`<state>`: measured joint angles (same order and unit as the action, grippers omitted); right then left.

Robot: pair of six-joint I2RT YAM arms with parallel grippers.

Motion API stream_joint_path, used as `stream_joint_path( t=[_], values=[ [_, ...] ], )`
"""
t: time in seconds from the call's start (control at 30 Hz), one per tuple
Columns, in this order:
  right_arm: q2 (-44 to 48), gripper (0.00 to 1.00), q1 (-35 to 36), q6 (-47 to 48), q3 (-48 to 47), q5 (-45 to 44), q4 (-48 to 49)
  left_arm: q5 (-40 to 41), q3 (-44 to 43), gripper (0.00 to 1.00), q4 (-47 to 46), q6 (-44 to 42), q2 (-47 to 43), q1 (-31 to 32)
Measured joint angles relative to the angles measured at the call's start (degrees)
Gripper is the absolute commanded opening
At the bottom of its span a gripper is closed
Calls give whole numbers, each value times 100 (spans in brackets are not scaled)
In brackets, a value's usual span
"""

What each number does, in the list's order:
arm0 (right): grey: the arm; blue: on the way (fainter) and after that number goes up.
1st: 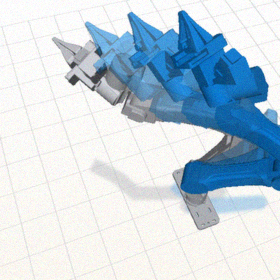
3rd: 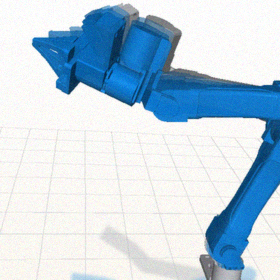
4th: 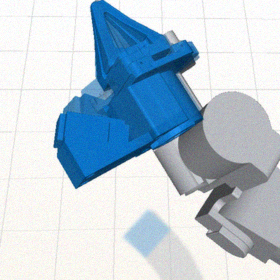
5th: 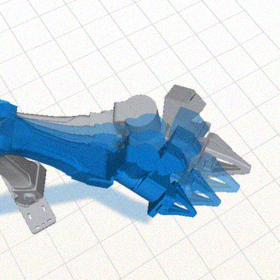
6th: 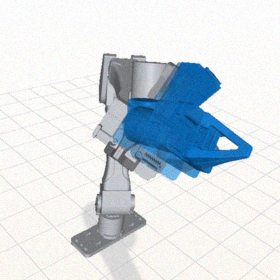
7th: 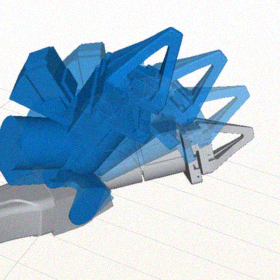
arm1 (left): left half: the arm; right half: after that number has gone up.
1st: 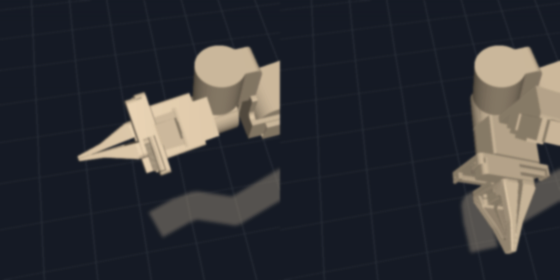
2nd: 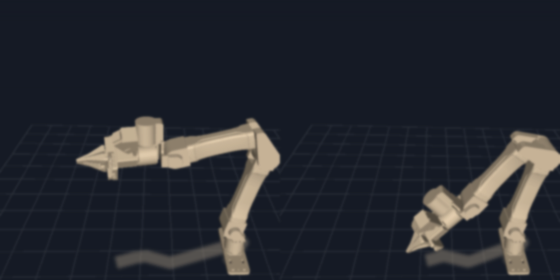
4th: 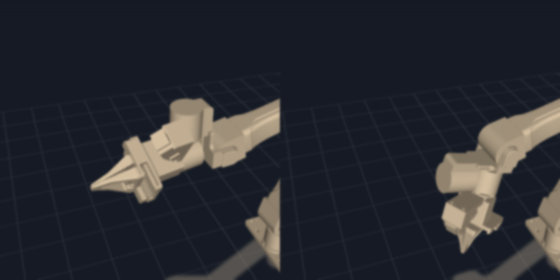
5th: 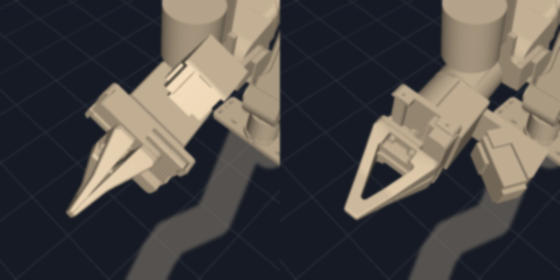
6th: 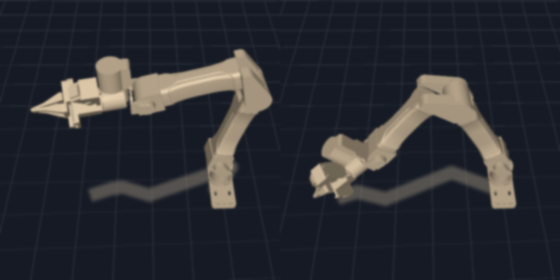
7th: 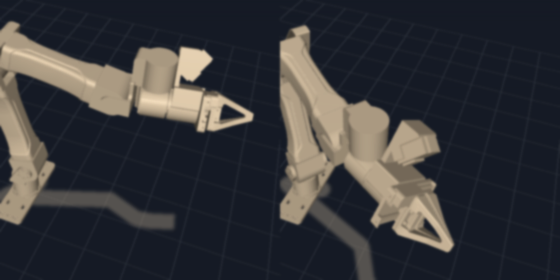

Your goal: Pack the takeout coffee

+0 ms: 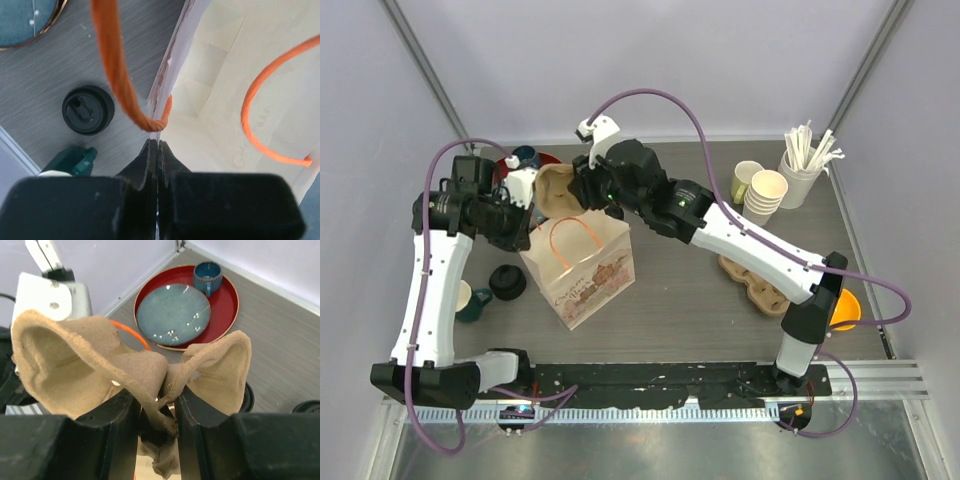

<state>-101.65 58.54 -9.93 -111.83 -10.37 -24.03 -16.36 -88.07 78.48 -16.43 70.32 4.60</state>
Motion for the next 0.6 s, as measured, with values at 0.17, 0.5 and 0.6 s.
stream_joint_path(
  t=[0.17,0.5,0.6],
  values=[
    [199,27,72,-146,599,258,-74,-96,31,0,-308,105,-17,72],
    [179,26,352,-433,787,157,-501,-306,170,0,-503,149,-39,129],
    [35,26,603,-435,297,-350,-1019,-404,175,0,-503,149,-101,129]
  ],
)
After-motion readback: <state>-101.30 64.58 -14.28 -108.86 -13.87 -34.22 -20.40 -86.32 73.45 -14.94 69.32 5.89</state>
